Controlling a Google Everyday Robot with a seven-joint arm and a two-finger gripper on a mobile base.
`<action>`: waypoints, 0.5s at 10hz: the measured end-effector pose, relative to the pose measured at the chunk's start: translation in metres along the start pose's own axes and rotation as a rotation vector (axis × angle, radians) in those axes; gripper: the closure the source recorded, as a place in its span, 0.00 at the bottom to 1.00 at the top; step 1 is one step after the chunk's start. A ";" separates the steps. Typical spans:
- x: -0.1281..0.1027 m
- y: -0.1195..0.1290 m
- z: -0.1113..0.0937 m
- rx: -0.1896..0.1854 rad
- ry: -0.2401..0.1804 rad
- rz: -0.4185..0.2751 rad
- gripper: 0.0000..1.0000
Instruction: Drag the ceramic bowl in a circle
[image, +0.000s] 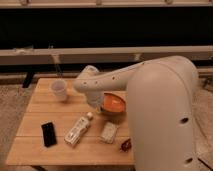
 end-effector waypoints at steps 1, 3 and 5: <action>0.005 -0.002 0.002 0.001 0.006 -0.002 1.00; 0.006 0.006 0.001 0.005 0.012 -0.021 1.00; 0.000 0.019 -0.001 0.013 0.010 -0.040 1.00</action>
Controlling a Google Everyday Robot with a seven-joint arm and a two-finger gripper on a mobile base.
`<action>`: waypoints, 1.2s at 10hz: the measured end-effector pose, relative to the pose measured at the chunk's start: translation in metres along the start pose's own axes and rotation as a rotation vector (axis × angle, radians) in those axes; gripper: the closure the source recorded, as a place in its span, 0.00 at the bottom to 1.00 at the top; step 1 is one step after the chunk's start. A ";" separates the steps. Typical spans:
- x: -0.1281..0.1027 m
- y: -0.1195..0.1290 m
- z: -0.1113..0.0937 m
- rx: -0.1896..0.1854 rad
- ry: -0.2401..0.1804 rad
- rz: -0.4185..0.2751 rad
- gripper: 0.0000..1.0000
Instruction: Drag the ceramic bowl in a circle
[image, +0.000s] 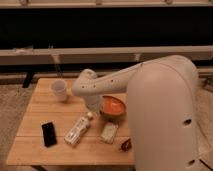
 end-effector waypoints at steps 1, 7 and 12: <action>-0.011 0.003 0.000 0.006 0.002 -0.016 1.00; -0.044 0.026 -0.005 0.026 0.008 -0.091 1.00; -0.095 0.036 -0.008 0.040 0.007 -0.143 1.00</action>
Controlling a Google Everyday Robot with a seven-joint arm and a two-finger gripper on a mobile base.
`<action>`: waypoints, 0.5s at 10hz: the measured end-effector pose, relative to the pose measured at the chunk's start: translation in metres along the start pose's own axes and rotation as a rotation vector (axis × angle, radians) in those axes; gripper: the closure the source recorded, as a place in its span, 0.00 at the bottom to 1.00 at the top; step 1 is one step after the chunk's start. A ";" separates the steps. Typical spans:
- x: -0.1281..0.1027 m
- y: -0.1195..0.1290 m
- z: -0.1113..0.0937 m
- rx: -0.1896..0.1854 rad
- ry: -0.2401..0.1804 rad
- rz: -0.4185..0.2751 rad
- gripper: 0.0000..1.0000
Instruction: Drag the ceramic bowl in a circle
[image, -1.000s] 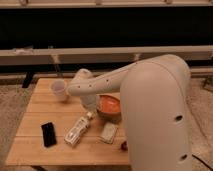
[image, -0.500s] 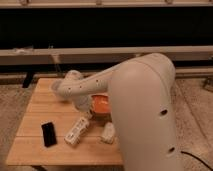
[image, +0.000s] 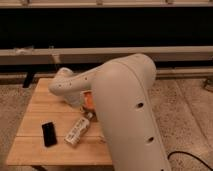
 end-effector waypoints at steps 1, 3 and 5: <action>-0.004 -0.004 0.001 0.003 -0.001 -0.008 1.00; -0.011 -0.015 0.001 0.010 -0.005 -0.021 1.00; -0.013 -0.006 -0.003 0.012 -0.012 -0.026 1.00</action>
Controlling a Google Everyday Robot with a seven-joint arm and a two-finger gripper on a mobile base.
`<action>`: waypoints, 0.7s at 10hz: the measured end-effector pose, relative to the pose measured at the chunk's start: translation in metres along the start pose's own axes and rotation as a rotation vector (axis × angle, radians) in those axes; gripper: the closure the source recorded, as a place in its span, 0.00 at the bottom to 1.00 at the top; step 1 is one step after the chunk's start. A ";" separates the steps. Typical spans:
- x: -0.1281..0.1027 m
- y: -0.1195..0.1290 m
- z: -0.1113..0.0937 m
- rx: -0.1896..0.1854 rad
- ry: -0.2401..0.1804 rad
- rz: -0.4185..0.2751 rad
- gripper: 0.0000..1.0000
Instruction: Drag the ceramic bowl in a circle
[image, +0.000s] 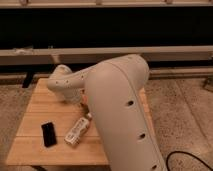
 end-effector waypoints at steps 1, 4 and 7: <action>0.004 -0.002 0.002 0.004 0.000 0.002 1.00; 0.004 -0.013 0.002 0.012 -0.012 0.008 1.00; 0.010 -0.009 0.000 0.020 -0.015 0.001 1.00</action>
